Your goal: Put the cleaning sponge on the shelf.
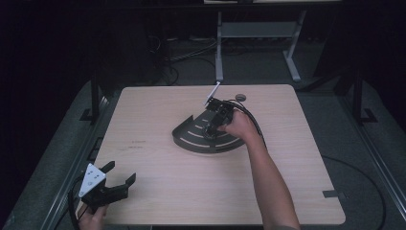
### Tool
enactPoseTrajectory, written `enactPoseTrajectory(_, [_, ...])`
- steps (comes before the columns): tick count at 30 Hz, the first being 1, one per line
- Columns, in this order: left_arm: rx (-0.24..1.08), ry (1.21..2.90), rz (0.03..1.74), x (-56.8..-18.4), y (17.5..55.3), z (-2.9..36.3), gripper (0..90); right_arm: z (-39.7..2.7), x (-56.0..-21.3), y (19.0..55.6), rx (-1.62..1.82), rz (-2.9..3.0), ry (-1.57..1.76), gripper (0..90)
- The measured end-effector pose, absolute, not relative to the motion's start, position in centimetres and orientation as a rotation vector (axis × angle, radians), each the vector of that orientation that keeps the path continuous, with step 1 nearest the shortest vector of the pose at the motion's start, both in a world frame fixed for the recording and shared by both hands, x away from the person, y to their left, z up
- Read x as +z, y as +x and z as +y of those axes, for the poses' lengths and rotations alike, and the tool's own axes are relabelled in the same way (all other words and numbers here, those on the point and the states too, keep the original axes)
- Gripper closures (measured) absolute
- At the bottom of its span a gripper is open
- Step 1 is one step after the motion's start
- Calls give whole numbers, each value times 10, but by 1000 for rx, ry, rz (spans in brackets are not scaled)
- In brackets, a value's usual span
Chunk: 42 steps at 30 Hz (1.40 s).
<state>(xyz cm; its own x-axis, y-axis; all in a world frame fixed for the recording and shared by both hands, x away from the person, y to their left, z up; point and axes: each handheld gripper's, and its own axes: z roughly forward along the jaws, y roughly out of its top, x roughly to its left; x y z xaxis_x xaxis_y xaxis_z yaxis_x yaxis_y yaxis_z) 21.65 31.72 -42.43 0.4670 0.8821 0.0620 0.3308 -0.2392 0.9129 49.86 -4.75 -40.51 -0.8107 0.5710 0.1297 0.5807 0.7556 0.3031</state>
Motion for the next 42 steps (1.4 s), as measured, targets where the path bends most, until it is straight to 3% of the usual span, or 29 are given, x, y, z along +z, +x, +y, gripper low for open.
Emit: enactPoseTrajectory(42, [734, 1794, 1018, -424, 219, 313, 133, -94, -368, 466, -583, -2930, -961, 187])
